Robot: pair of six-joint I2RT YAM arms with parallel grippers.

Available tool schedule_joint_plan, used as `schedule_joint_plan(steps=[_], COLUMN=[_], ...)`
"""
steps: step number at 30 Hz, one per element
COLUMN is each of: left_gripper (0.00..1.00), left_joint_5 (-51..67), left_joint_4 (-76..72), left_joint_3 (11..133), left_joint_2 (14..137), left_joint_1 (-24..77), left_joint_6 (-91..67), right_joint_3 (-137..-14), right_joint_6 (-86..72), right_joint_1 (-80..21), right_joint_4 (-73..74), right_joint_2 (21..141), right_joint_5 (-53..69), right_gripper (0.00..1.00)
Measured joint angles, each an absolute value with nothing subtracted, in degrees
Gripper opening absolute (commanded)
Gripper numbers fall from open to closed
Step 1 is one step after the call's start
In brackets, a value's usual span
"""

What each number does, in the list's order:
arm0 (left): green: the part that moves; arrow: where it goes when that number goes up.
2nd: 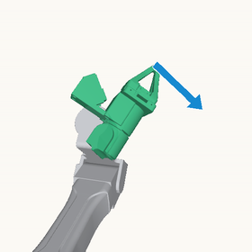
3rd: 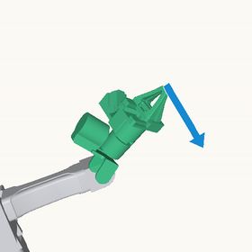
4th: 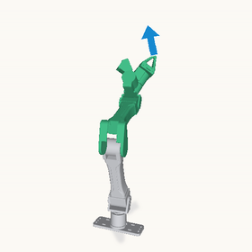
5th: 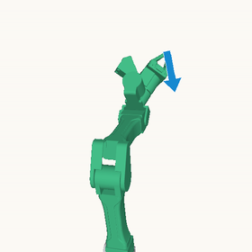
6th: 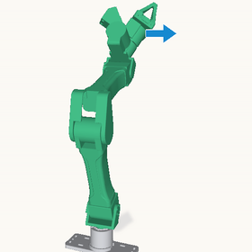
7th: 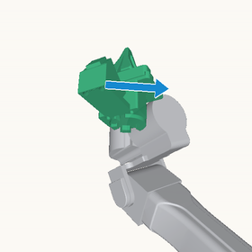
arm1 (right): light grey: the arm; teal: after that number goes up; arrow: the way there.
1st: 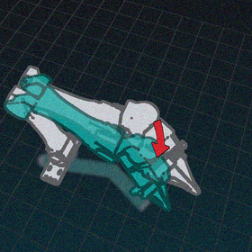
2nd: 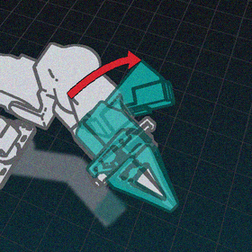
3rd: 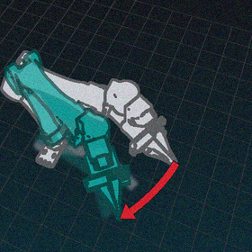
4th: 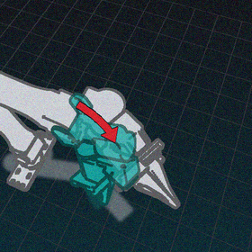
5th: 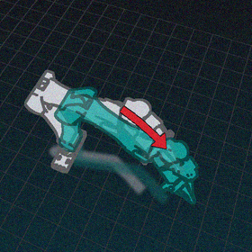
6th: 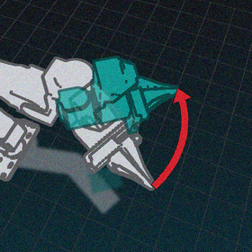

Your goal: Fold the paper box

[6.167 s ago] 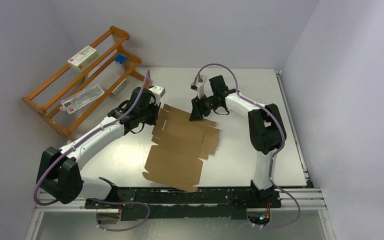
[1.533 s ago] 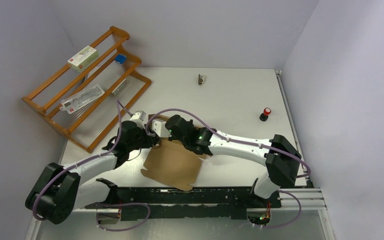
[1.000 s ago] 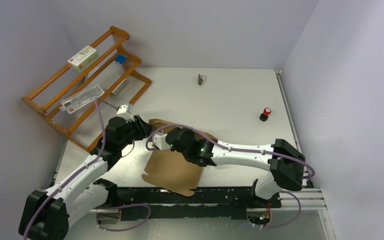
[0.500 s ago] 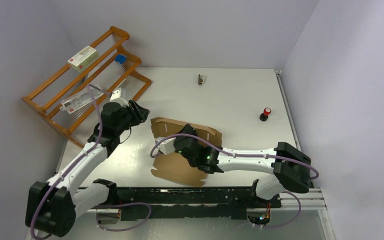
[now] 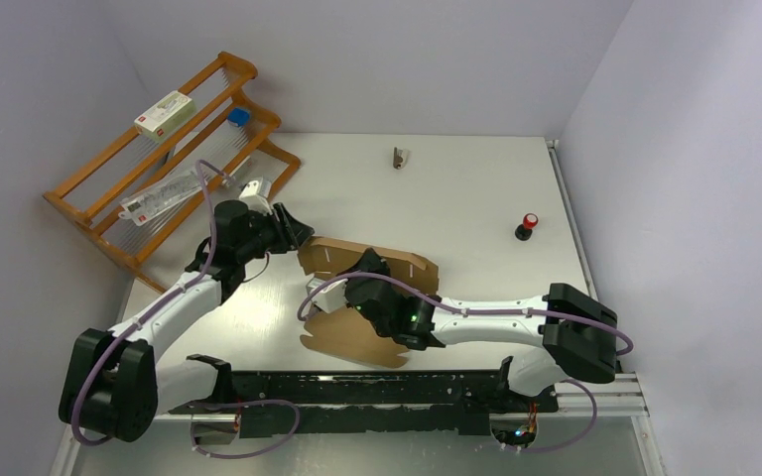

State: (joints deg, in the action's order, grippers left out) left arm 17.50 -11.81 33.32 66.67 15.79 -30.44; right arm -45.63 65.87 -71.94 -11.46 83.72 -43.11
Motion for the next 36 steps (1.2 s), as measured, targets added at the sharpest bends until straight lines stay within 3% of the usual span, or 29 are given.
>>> schedule_joint_plan(steps=[16, 36], left_gripper=[0.35, 0.25], left_joint_5=[22.96, 16.05], left_joint_4=[-10.28, -2.35], left_joint_3=[30.98, 30.63], left_joint_2=[62.61, 60.14], left_joint_1=[16.25, 22.46], left_joint_6=[-30.70, -32.84], right_joint_3=[-44.84, -44.01], right_joint_6=[63.81, 62.63], right_joint_1=[-72.03, -72.01], right_joint_4=[-13.47, -17.34], right_joint_2=[85.41, 87.92], right_joint_5=[-43.22, -43.53], right_gripper=[0.00, 0.00])
